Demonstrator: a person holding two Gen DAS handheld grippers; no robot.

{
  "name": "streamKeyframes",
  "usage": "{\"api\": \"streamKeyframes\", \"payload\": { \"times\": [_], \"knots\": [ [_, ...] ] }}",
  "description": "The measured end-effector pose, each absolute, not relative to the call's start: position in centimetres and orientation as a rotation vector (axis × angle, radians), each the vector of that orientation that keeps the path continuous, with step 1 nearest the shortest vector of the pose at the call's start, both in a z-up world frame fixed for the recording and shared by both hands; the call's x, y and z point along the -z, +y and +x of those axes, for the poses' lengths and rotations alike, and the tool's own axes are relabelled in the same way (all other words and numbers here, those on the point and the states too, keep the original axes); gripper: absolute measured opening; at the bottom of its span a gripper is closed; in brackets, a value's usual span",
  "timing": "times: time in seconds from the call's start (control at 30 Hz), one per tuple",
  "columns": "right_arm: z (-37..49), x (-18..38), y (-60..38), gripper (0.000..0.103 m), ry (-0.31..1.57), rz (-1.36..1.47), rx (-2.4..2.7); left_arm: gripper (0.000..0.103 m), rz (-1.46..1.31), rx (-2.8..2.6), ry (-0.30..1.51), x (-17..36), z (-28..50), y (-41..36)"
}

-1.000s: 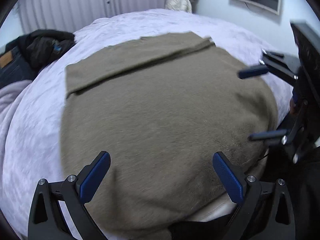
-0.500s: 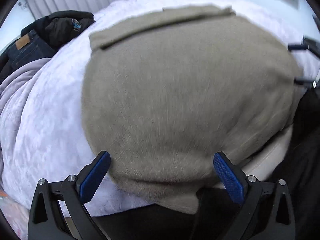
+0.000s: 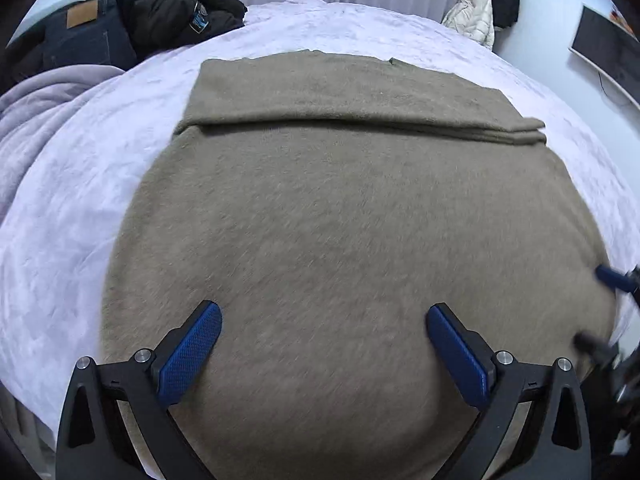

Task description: Fold small clothes

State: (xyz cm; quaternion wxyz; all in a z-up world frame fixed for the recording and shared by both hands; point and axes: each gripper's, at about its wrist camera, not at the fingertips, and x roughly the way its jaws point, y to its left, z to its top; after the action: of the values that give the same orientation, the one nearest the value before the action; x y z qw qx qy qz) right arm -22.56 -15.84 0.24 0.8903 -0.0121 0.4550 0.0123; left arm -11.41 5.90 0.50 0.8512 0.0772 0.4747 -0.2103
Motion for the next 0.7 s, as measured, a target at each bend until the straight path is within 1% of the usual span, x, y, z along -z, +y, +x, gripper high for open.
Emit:
{"api": "streamKeyframes", "payload": {
  "times": [0.07, 0.17, 0.23, 0.33, 0.43, 0.5, 0.53, 0.63, 0.7],
  "knots": [
    [-24.6, -0.2, -18.0, 0.1, 0.938, -0.025, -0.002, 0.103, 0.155, 0.446, 1.006, -0.4, -12.2, 7.1],
    [-27.0, -1.3, -19.8, 0.1, 0.976, -0.076, 0.143, 0.103, 0.15, 0.436, 1.01, -1.4, -12.8, 8.3],
    [-28.4, -2.6, -19.4, 0.1, 0.923, -0.097, 0.16, 0.103, 0.138, 0.43, 0.995, -2.1, -13.2, 8.5],
    [-29.7, -3.4, -17.2, 0.1, 0.843, -0.176, 0.128, 0.103, 0.107, 0.489, 0.992, -2.6, -13.1, 6.7],
    [-28.3, -1.2, -12.6, 0.1, 0.846, -0.33, 0.046, 0.103, 0.126, 0.505, 1.014, -2.0, -12.6, 4.3],
    [-28.3, 1.5, -11.4, 0.1, 0.864, -0.537, 0.142, 0.103, 0.178, 0.447, 1.022, -1.3, -12.0, 3.9],
    [-28.3, 2.3, -11.8, 0.1, 0.881, -0.565, 0.163, 0.103, 0.185, 0.424, 1.025, -0.9, -11.7, 4.6],
    [-28.5, 2.3, -14.9, 0.1, 0.951, -0.432, 0.197, 0.103, 0.147, 0.409, 1.029, -0.9, -11.6, 7.4],
    [-29.1, 1.6, -16.3, 0.1, 0.981, -0.392, 0.207, 0.103, 0.147, 0.402, 1.025, -1.4, -11.9, 8.7]
  ]
}}
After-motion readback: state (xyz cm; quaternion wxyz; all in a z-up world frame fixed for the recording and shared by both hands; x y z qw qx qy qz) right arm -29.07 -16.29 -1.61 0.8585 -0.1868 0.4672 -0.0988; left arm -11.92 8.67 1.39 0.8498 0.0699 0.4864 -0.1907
